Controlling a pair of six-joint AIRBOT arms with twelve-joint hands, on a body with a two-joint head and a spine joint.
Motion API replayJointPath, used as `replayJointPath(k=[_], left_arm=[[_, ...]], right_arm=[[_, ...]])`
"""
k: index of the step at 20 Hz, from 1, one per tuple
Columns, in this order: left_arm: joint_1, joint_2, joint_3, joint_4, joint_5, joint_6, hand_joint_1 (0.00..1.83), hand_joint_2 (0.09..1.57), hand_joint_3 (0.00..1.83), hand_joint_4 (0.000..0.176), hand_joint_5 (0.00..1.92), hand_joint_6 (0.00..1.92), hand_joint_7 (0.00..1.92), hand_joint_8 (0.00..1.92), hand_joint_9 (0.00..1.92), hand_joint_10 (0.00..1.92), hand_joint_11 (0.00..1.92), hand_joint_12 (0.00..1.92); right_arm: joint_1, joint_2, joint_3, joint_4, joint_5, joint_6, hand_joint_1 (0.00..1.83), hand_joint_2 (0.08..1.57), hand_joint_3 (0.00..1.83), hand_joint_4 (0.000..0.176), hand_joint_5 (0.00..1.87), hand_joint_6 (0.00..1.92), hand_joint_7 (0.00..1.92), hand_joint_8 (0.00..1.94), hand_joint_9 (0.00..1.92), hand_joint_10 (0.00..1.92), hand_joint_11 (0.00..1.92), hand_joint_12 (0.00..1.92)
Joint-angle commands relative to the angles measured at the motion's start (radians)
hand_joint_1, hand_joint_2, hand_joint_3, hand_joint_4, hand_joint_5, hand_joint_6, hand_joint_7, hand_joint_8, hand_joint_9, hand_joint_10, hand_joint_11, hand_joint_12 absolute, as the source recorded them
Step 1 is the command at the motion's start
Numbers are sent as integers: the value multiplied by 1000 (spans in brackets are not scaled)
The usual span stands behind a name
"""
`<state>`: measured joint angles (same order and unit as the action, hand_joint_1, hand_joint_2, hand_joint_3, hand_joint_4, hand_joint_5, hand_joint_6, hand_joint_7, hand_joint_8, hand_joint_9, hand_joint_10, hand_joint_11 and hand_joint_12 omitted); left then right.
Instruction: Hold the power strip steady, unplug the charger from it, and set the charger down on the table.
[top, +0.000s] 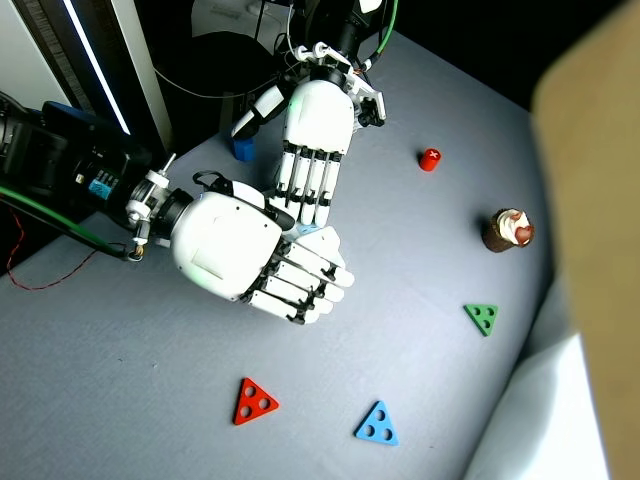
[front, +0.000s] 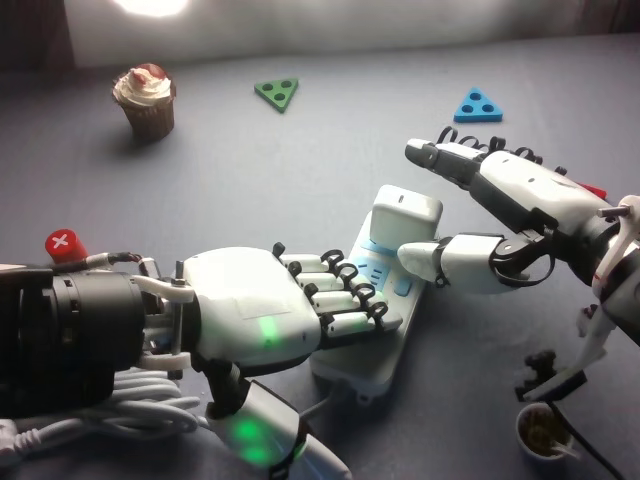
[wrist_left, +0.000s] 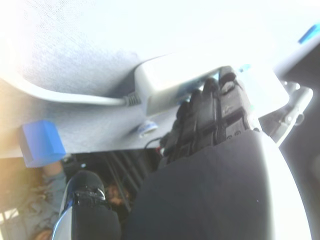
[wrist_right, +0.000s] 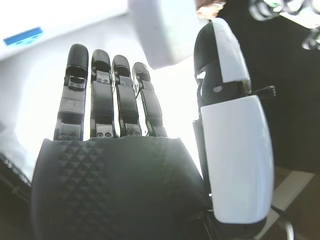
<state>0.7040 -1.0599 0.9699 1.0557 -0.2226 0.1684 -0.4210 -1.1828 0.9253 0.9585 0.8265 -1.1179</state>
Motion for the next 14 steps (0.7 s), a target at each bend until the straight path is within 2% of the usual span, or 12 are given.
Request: replayJointPath(k=[1, 14], left_arm=[[3, -7, -2, 5, -39, -4, 0, 941, 0, 0, 41, 4, 51, 3, 50, 3, 49, 46], [1, -23, -2, 22, -39, 17, 0, 936, 0, 0, 48, 6, 64, 3, 55, 3, 60, 46]], right_arm=[[11, 9, 4, -49, 85, 15, 950, 1136, 4, 0, 211, 6, 216, 6, 234, 5, 38, 602], [13, -7, 34, -36, 46, 50, 921, 1143, 4, 0, 196, 7, 206, 2, 224, 3, 56, 580]])
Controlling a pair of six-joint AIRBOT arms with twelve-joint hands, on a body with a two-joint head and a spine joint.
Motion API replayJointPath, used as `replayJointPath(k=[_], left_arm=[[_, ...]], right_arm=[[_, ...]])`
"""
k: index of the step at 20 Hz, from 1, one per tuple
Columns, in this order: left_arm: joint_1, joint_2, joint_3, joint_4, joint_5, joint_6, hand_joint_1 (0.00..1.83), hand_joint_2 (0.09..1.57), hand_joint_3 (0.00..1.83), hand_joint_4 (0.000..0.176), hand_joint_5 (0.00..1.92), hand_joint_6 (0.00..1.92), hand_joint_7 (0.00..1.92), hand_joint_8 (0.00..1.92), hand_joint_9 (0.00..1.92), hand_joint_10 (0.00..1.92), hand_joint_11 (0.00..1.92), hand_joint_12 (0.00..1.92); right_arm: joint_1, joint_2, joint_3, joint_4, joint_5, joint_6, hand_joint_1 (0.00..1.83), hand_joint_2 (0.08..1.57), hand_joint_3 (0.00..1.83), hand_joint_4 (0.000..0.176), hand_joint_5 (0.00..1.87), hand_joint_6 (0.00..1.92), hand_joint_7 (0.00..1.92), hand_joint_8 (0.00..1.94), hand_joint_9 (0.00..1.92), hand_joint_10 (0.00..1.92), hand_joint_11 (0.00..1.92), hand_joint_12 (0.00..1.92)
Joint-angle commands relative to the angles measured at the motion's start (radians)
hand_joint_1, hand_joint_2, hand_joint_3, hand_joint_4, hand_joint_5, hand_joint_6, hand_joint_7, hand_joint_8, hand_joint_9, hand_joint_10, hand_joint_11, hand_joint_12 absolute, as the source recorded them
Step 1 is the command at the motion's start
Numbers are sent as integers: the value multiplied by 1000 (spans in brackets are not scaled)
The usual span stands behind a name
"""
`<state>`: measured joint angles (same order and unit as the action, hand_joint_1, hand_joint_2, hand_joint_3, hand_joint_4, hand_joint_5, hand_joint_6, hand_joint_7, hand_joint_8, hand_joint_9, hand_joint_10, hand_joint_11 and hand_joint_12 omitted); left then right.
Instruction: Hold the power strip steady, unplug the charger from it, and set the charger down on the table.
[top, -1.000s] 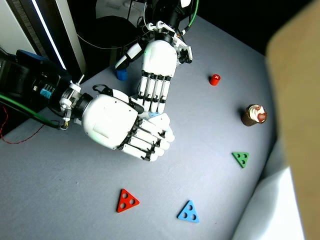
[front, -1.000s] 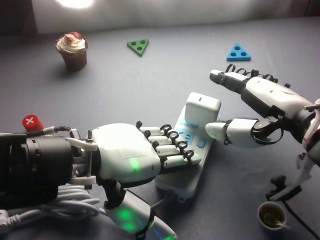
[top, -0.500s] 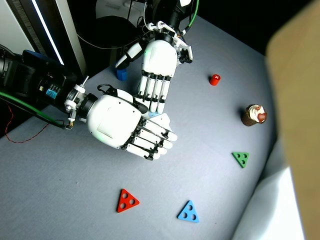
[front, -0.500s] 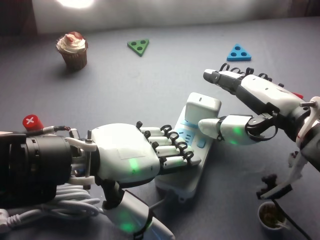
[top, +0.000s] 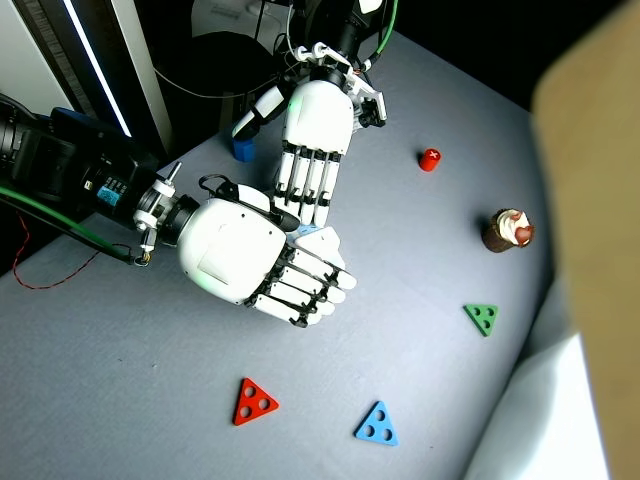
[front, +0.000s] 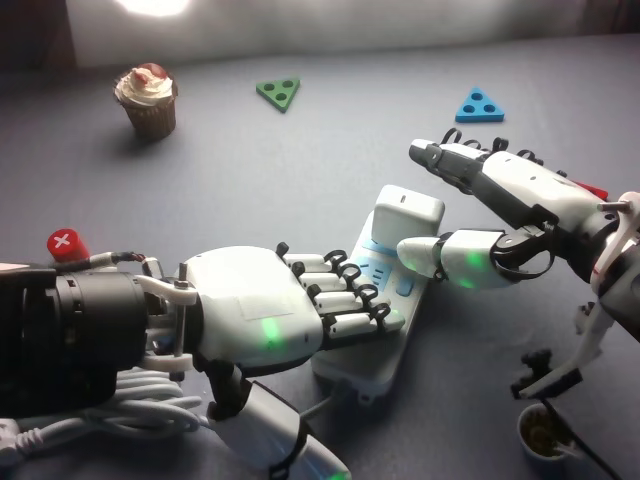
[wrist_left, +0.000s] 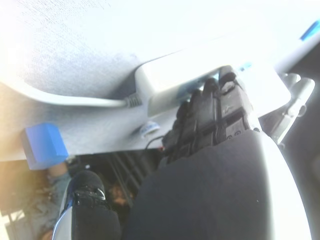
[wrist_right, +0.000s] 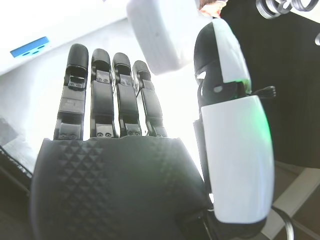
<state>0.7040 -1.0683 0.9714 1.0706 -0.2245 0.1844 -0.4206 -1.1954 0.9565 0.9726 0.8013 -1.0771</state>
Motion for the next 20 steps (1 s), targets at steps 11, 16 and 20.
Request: replayJointPath(k=[11, 16, 20], left_arm=[[1, -16, -6, 15, -35, 1, 0, 938, 0, 0, 38, 7, 57, 11, 46, 10, 53, 39], [1, -18, -7, 20, -32, 1, 0, 940, 0, 0, 37, 4, 52, 5, 42, 5, 50, 37], [1, -20, -7, 22, -30, 1, 0, 942, 1, 0, 30, 4, 48, 4, 49, 6, 61, 40]], right_arm=[[9, -6, 21, -72, 69, 40, 1377, 1079, 0, 0, 975, 898, 1145, 688, 961, 1143, 663, 1086], [2, -6, 20, -100, 87, 51, 1382, 1090, 1, 0, 937, 970, 1107, 759, 935, 1142, 675, 1074], [-3, -6, 19, -114, 122, 83, 1383, 1092, 0, 0, 918, 982, 1109, 768, 938, 1138, 701, 1037]])
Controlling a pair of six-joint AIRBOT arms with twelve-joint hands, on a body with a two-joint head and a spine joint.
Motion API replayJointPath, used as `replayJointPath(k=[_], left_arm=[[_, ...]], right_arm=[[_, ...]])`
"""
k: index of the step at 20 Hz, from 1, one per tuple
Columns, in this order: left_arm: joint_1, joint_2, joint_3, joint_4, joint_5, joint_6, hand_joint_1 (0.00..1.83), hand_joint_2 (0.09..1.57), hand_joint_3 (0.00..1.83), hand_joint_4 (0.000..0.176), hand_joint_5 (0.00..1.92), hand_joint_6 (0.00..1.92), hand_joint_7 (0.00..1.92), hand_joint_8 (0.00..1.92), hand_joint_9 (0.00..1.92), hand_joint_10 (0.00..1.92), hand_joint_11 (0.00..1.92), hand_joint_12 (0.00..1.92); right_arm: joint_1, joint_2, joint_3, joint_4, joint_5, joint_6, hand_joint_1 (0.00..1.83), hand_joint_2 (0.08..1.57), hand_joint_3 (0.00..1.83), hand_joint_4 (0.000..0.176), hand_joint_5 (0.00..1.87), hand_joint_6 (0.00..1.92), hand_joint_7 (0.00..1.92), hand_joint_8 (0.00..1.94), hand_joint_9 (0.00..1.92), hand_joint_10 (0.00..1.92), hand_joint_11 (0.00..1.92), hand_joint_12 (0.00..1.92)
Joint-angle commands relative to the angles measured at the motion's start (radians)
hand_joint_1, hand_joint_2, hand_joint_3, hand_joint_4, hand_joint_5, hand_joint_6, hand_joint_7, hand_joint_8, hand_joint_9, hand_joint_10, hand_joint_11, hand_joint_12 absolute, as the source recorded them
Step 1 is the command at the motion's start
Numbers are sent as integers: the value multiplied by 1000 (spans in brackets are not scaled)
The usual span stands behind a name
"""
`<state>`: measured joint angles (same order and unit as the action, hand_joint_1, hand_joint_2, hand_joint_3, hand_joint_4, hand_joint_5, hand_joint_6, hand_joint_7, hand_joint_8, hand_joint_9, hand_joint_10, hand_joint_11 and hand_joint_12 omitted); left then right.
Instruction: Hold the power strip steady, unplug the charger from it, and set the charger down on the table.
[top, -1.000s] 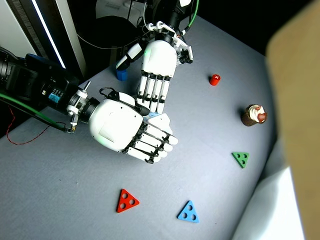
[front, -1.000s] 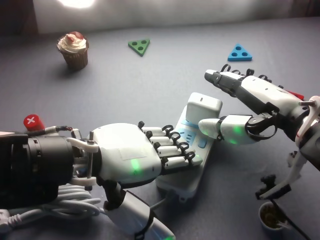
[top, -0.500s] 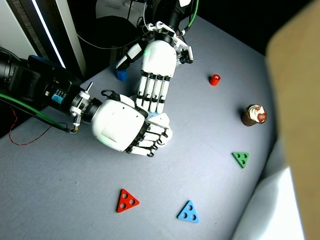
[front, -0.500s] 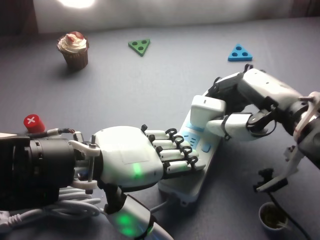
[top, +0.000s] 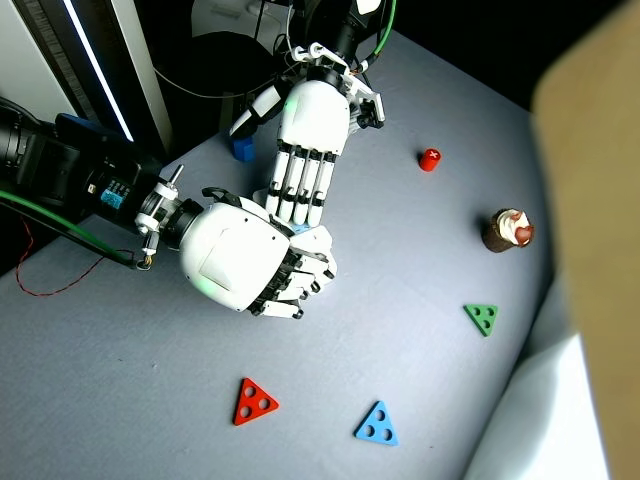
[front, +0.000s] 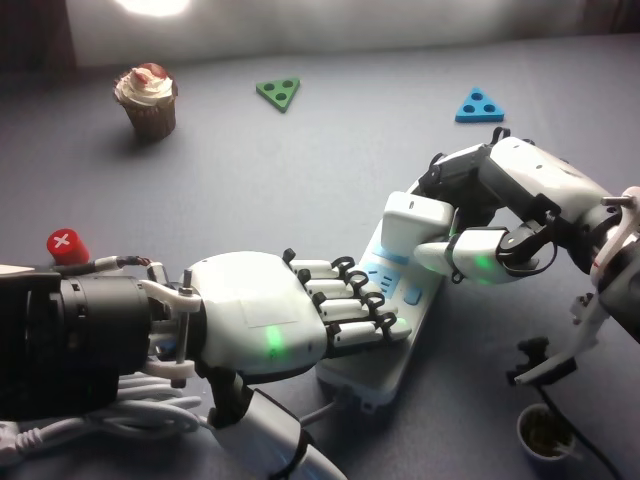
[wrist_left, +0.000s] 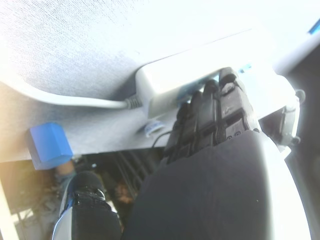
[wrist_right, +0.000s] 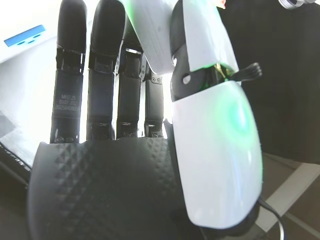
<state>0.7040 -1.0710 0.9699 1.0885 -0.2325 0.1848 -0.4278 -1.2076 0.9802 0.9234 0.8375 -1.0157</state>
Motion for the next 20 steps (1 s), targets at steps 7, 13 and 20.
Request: replayJointPath(k=[7, 13, 20], left_arm=[[1, -24, -4, 5, -16, 0, 0, 942, 1, 0, 29, 1, 44, 0, 37, 1, 52, 34], [0, -25, -2, 6, -16, 0, 0, 941, 0, 0, 35, 1, 47, 0, 37, 0, 50, 32], [-1, -25, -3, 6, -16, 0, 0, 941, 0, 0, 39, 4, 58, 4, 52, 4, 57, 34]], right_arm=[[13, 7, -8, -83, 176, 136, 1385, 1083, 0, 0, 951, 935, 1128, 735, 953, 1112, 706, 1001], [19, 7, -13, -91, 252, 185, 1385, 1083, 0, 0, 938, 951, 1137, 722, 954, 1111, 748, 976], [50, 64, -33, -167, 256, 127, 1385, 1082, 0, 0, 944, 937, 1142, 707, 949, 1128, 728, 990]])
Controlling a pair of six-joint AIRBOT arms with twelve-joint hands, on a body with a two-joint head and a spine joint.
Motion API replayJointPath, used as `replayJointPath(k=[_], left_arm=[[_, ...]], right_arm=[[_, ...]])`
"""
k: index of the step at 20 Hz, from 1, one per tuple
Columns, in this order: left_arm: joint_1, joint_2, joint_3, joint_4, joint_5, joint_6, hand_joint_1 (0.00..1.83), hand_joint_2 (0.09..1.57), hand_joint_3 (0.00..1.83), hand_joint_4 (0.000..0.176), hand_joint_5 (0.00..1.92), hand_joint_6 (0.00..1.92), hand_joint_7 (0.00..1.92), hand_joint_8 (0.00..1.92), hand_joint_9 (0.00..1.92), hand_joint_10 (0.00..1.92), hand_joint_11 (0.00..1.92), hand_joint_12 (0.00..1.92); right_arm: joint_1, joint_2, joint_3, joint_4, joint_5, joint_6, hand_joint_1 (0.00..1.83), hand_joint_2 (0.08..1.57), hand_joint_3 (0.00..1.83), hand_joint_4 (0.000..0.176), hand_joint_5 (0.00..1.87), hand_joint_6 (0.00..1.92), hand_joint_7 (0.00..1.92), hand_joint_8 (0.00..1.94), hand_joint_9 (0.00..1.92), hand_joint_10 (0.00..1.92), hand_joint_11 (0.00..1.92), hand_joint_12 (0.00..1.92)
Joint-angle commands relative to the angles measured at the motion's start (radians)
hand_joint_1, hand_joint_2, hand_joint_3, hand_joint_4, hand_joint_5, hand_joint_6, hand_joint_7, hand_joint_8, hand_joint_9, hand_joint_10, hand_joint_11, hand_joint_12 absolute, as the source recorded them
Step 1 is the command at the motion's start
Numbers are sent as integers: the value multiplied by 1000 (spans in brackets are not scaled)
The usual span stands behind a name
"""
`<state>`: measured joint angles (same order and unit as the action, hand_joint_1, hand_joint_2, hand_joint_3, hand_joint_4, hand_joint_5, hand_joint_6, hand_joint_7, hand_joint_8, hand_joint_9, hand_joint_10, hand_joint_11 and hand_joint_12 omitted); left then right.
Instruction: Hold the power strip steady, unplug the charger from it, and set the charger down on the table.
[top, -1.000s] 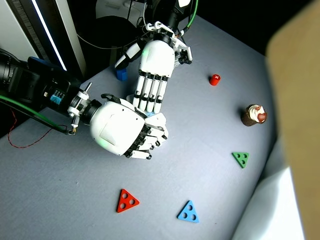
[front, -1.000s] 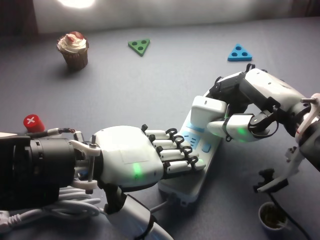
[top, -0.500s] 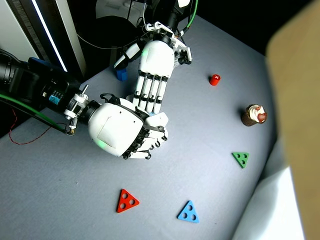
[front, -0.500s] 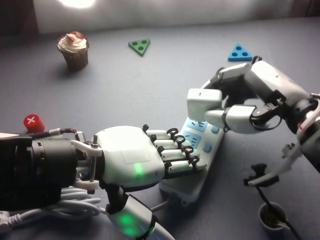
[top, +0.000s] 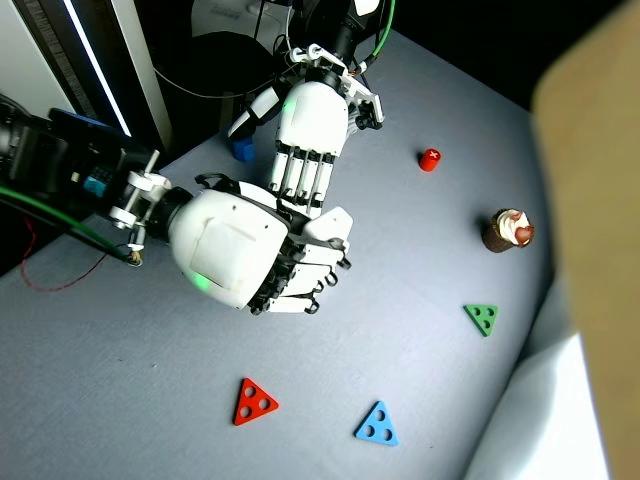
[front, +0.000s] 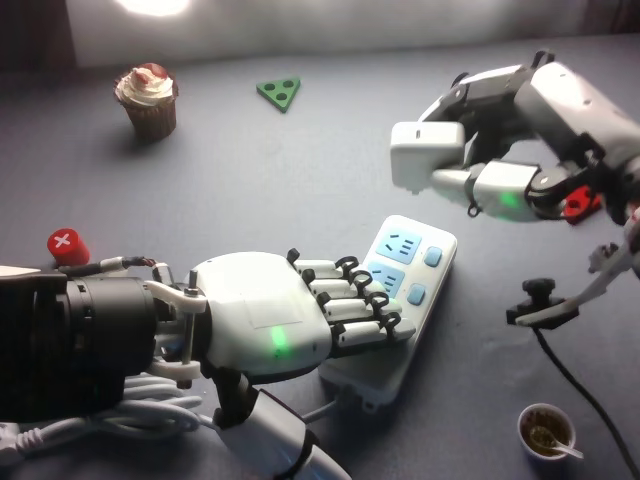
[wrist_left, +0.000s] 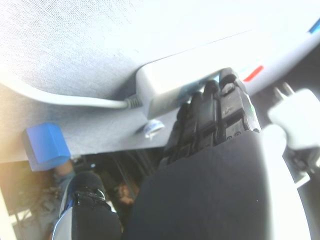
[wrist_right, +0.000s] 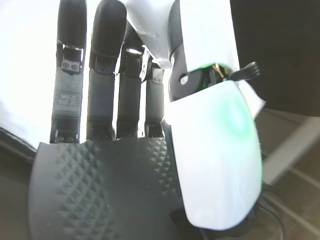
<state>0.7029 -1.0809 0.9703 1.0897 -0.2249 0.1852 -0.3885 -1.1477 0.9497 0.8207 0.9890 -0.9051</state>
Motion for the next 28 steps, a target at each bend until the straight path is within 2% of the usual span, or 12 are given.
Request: replayJointPath(k=[1, 3, 7, 12, 15, 16, 19, 22, 24, 26, 28], left_arm=[[0, -15, -3, 5, -24, 0, 0, 945, 2, 0, 28, 0, 50, 0, 44, 0, 49, 30], [-3, -15, -3, 5, -24, 0, 0, 939, 0, 0, 18, 0, 38, 0, 32, 0, 43, 27], [-7, -13, -2, 5, -25, -1, 0, 949, 4, 0, 45, 9, 54, 5, 44, 4, 52, 30], [-11, -12, -2, 5, -25, -1, 0, 941, 0, 0, 27, 5, 50, 9, 48, 9, 52, 29], [-14, -12, 0, 5, -25, -1, 0, 944, 1, 0, 23, 1, 30, 0, 29, 0, 35, 21], [-16, -11, 0, 5, -25, -1, 0, 943, 0, 0, 20, 0, 27, 0, 29, 1, 37, 22], [-19, -8, 1, 5, -25, -1, 0, 940, 0, 0, 35, 5, 50, 8, 45, 6, 51, 27], [-22, -8, 2, 4, -24, -2, 0, 941, 0, 0, 31, 3, 44, 3, 35, 1, 42, 23], [-22, -7, 2, 4, -24, -2, 0, 935, 0, 0, 44, 7, 61, 9, 54, 8, 58, 30], [-22, -5, 2, 4, -24, -3, 0, 941, 0, 0, 41, 4, 56, 5, 47, 4, 54, 27], [-22, -4, 1, 4, -24, -4, 0, 940, 0, 0, 27, 0, 40, 0, 35, 0, 47, 24]], right_arm=[[18, 20, -7, -85, 87, 2, 1385, 1083, 0, 0, 936, 952, 1141, 705, 956, 1116, 737, 992], [19, 54, -21, -143, 80, -50, 1384, 1085, 1, 0, 937, 950, 1127, 735, 950, 1121, 737, 987], [-16, 113, -39, -279, 65, -254, 1384, 1086, 0, 0, 940, 942, 1126, 742, 944, 1130, 725, 985], [-100, 168, -51, -459, 91, -451, 1385, 1081, 1, 0, 951, 946, 1145, 698, 945, 1118, 718, 965], [-152, 189, -46, -548, 92, -474, 1384, 1087, 0, 0, 939, 956, 1122, 743, 942, 1130, 727, 981], [-173, 190, -39, -587, 101, -479, 1385, 1082, 0, 0, 949, 947, 1142, 701, 946, 1123, 726, 979], [-206, 171, -24, -621, 110, -538, 1385, 1082, 0, 0, 937, 962, 1152, 683, 949, 1117, 730, 963], [-233, 165, -15, -671, 108, -545, 1386, 1081, 0, 0, 940, 959, 1155, 680, 953, 1107, 744, 945], [-244, 152, -9, -674, 110, -584, 1387, 1073, 0, 0, 973, 909, 1169, 647, 961, 1101, 732, 961], [-260, 142, -4, -678, 110, -595, 1386, 1078, 0, 0, 978, 907, 1131, 692, 953, 1136, 711, 1017], [-271, 132, 4, -694, 110, -595, 1385, 1080, 1, 0, 951, 952, 1140, 658, 964, 1130, 734, 1029]])
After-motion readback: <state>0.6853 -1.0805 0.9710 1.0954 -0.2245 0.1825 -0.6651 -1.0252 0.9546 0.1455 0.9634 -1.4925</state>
